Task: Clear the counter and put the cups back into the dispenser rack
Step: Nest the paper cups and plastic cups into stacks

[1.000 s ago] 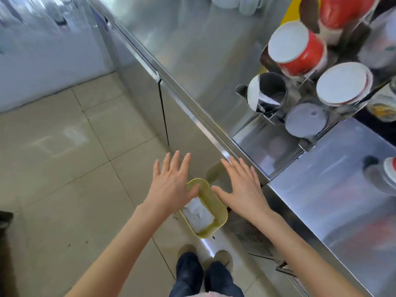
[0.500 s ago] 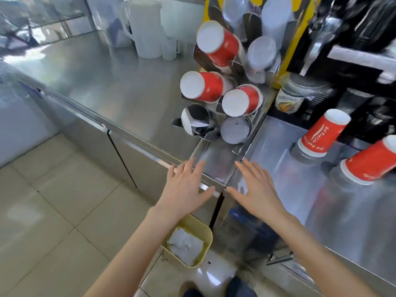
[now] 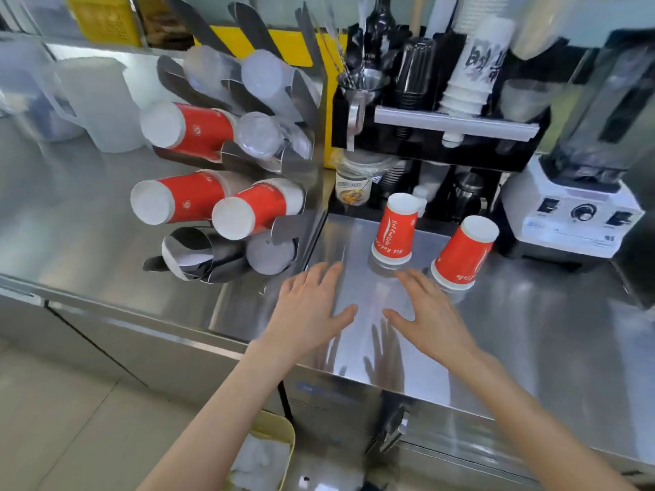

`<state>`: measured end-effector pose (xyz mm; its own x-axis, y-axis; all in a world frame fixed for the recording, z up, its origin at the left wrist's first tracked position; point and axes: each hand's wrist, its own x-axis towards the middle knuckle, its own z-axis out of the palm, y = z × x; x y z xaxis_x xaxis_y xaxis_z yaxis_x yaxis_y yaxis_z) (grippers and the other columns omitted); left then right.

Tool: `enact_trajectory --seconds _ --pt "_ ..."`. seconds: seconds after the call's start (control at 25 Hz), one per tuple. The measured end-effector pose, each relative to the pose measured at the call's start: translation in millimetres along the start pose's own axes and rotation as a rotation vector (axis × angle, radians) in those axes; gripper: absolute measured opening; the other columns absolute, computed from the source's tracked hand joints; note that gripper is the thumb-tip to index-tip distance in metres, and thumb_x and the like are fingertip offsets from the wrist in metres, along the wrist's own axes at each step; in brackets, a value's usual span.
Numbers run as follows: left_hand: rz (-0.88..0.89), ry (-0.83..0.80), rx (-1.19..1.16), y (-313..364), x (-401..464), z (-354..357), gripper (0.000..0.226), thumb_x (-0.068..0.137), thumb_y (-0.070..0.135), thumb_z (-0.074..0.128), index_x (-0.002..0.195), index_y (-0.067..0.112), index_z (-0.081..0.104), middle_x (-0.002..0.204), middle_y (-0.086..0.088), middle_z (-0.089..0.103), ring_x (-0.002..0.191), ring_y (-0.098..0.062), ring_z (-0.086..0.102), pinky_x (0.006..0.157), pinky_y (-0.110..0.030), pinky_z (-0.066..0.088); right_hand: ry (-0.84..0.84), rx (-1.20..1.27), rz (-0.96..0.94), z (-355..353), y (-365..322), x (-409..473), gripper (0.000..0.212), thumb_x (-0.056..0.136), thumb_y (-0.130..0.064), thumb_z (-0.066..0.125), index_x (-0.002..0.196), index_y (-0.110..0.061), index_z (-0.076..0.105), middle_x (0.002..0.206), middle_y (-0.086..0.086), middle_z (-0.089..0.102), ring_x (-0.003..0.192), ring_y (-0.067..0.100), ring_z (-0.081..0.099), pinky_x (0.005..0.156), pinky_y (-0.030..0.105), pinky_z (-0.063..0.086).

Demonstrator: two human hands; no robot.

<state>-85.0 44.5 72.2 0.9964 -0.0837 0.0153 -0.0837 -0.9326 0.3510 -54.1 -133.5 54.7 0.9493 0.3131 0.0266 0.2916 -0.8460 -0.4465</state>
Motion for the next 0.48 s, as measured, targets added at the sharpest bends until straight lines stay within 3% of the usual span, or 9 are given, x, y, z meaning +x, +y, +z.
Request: enact_trajectory --seconds 0.48 --pt "-0.035 0.021 -0.071 51 93 18 0.071 0.086 0.043 0.049 0.142 0.015 0.015 0.149 -0.006 0.028 0.134 -0.025 0.033 0.107 -0.043 0.032 0.037 0.131 0.002 -42 75 53 0.060 0.087 -0.028 0.054 0.139 -0.018 0.026 0.148 0.001 0.031 0.137 0.017 0.028 0.108 0.030 0.027"
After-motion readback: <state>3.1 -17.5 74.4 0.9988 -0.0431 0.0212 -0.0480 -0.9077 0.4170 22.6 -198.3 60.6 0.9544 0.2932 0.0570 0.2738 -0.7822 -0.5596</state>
